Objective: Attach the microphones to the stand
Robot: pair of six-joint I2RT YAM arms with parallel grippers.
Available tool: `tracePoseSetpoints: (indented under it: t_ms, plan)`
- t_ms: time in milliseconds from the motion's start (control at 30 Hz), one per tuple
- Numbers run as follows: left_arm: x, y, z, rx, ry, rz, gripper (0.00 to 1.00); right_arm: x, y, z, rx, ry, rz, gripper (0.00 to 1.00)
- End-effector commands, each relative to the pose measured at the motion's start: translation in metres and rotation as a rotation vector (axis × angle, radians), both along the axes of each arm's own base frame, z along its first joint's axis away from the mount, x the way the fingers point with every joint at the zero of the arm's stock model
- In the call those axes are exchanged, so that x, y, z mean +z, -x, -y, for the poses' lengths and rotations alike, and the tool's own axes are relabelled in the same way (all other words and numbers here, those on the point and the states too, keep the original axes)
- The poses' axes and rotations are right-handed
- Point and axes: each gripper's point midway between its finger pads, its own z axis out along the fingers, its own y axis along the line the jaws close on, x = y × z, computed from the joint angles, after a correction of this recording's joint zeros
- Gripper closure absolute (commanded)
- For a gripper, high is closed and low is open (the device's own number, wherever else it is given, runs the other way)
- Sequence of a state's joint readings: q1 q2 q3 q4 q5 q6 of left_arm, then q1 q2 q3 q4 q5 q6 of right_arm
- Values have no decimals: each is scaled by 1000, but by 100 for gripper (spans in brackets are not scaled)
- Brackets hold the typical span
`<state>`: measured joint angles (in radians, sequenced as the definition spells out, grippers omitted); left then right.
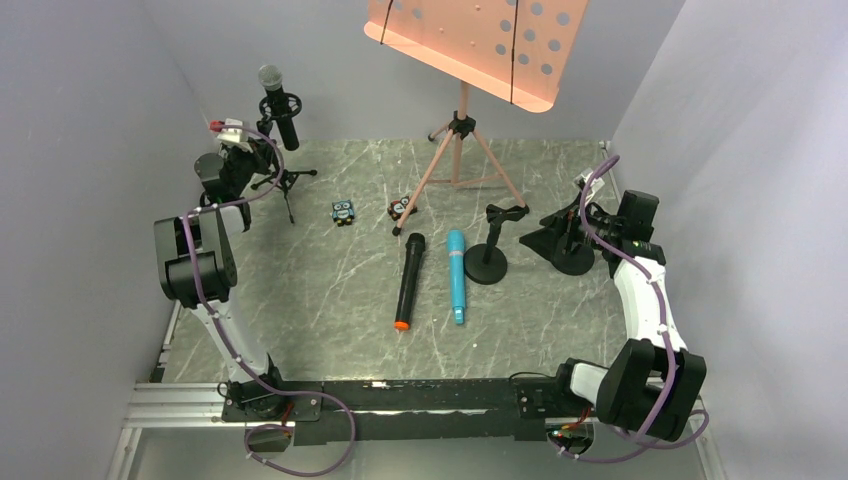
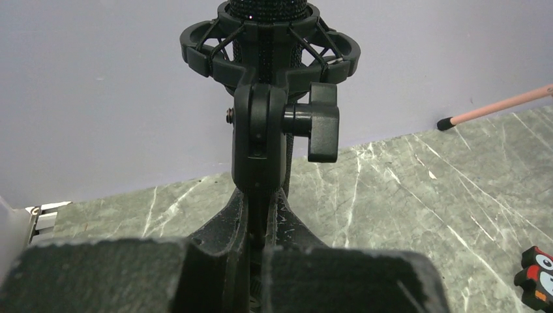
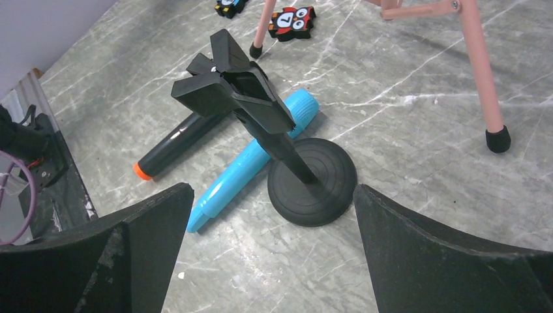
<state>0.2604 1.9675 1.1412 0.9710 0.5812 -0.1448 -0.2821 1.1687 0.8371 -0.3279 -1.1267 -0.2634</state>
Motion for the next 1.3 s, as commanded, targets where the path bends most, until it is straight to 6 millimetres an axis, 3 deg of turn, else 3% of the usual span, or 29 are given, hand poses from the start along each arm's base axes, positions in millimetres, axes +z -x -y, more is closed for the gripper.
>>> tracePoseSetpoints:
  t_ms: [0, 233, 400, 567, 767, 900, 1033, 1267]
  plan:
    - [53, 7, 5, -15, -85, 185, 95, 17, -7, 1, 17, 27, 71, 0]
    - [39, 25, 10, -25, -94, 148, 65, 17, -7, 1, 15, 31, 73, 0]
    - [39, 41, 10, -10, -89, 144, 38, 17, -7, 2, 12, 36, 74, 0]
    - [45, 66, -2, 81, -61, 148, 11, 18, -7, 2, 11, 43, 82, 0]
    - [49, 108, -21, 209, 44, 61, 1, 24, -4, 1, 14, 48, 102, 0]
    - [41, 141, -19, 259, 164, -56, 1, 29, -1, 0, 21, 50, 121, 0]
    - [42, 172, -7, 240, 324, -147, 1, 32, 0, 0, 18, 55, 137, 0]
    - [38, 214, 40, 8, 528, -403, 1, 30, -1, 10, 0, 119, 156, 0]
